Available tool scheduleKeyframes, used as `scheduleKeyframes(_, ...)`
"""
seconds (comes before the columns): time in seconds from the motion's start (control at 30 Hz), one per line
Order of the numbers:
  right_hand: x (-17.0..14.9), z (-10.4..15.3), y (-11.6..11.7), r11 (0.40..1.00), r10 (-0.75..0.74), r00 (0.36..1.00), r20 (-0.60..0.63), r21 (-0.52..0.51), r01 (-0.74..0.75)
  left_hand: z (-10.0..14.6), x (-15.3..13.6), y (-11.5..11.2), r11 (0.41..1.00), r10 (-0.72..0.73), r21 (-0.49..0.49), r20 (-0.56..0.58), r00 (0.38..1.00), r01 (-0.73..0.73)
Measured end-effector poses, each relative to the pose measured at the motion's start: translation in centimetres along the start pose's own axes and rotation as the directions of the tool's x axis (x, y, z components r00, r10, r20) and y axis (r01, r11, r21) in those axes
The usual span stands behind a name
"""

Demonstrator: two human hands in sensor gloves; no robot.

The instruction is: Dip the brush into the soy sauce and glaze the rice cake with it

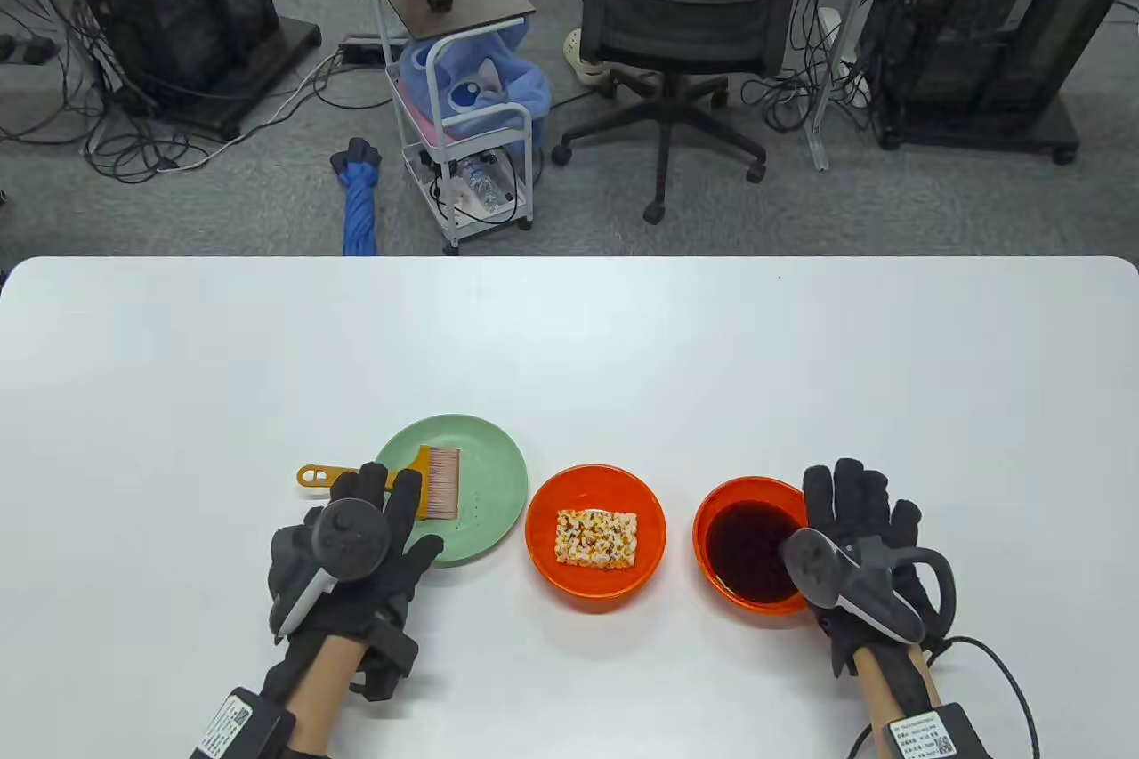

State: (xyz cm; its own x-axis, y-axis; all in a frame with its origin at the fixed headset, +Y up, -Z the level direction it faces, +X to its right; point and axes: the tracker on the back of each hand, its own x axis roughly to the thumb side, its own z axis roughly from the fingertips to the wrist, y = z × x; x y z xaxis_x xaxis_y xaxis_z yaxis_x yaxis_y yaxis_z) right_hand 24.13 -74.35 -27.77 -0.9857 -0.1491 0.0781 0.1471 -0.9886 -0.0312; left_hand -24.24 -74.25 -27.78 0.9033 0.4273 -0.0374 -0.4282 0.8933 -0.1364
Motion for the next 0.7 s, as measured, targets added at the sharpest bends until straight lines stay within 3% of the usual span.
scheduleKeyframes(0.5,-0.9,-0.2,0.5,0.997,-0.058,0.998,-0.019,0.042,0.059,-0.4,-0.2,-0.3,0.999,0.009,-0.05,-0.006,1.0,-0.01)
scheduleKeyframes(0.7,-0.9,-0.3,0.5,0.997,-0.061,0.998,-0.008,0.04,0.061,-1.5,-0.3,1.6,0.994,0.101,-0.029,-0.027,0.994,-0.102)
